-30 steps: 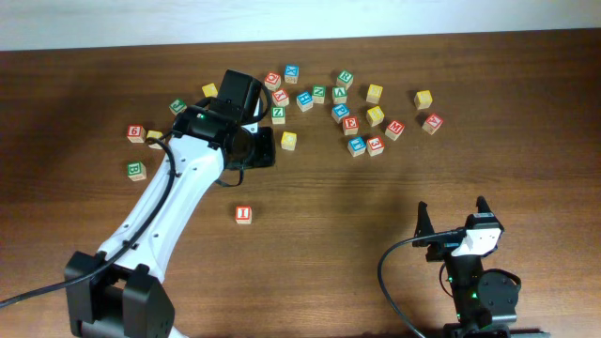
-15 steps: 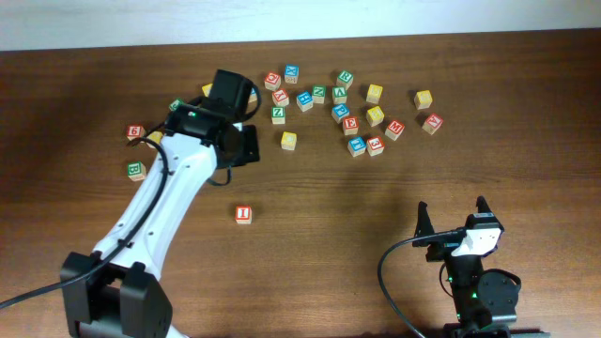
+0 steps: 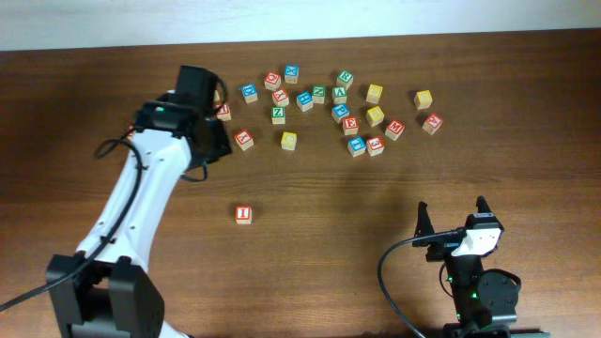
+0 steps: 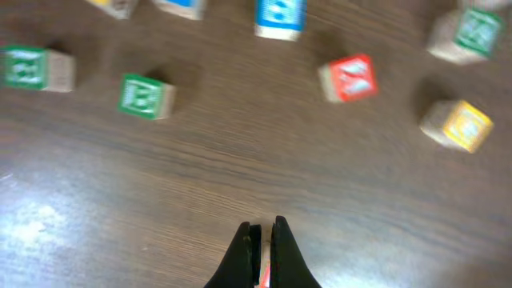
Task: Spell out ICRA
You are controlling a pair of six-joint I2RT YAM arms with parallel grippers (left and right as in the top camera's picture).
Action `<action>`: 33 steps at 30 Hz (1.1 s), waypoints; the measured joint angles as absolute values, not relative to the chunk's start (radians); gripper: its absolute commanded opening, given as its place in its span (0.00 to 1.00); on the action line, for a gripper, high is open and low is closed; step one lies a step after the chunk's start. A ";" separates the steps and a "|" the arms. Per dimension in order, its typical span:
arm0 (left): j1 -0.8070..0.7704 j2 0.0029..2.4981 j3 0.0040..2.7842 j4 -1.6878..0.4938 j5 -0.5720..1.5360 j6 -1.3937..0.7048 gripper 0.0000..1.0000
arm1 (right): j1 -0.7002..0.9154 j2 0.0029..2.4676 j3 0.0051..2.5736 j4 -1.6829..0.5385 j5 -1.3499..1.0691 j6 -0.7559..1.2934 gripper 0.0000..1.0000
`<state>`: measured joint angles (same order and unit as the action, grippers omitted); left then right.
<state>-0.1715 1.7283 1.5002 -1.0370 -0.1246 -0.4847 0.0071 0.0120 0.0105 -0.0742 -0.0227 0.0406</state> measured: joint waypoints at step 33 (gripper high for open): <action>0.072 1.728 1.464 -1.060 -0.136 -0.585 0.99 | 0.007 0.012 0.010 -0.074 -0.023 0.041 0.98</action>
